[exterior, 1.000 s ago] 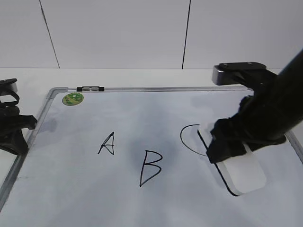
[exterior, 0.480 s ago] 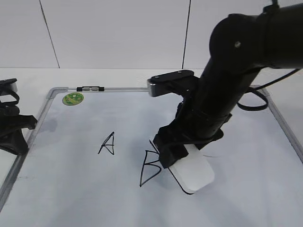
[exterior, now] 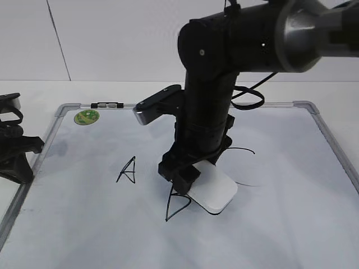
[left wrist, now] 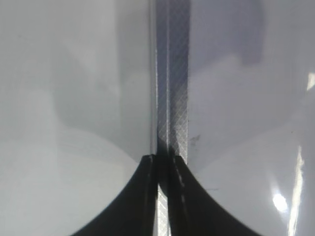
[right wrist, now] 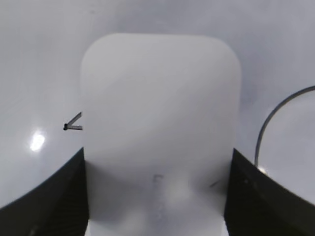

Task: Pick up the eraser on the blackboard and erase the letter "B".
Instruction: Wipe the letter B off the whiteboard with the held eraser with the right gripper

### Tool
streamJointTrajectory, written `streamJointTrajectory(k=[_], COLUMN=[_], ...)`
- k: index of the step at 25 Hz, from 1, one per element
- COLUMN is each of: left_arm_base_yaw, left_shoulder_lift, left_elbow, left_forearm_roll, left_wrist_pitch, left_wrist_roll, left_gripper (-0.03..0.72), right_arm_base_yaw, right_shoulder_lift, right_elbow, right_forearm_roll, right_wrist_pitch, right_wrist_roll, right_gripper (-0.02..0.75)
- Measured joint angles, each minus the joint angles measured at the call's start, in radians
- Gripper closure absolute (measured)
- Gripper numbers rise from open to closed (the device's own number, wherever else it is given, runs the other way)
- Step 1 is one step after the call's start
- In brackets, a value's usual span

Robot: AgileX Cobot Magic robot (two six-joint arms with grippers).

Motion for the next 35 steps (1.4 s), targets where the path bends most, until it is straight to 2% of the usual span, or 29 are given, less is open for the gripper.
streamJointTrajectory(k=[7,15,26,35], left_arm_base_yaw=[0.0,0.0,0.0,0.0], left_shoulder_lift=[0.0,0.0,0.0,0.0], left_elbow=[0.0,-0.001,-0.001,-0.001], left_forearm_roll=[-0.002,-0.002,-0.002,-0.002], left_wrist_pitch=[0.002,0.003,0.004,0.004], left_wrist_roll=[0.0,0.0,0.0,0.0], left_gripper=[0.659,0.659,0.663,0.666], right_arm_base_yaw=[0.0,0.0,0.0,-0.002], right_shoulder_lift=[0.107,0.135,0.16,0.17], right_elbow=[-0.123,-0.127,-0.134,-0.144], right_forearm_roll=[-0.011,-0.135,-0.142,-0.105], right_wrist_pitch=[0.071,0.078,0.054,0.073], right_wrist_roll=[-0.031,0.011,0.022,0.025], right_gripper=[0.208,0.208,0.209,0.209])
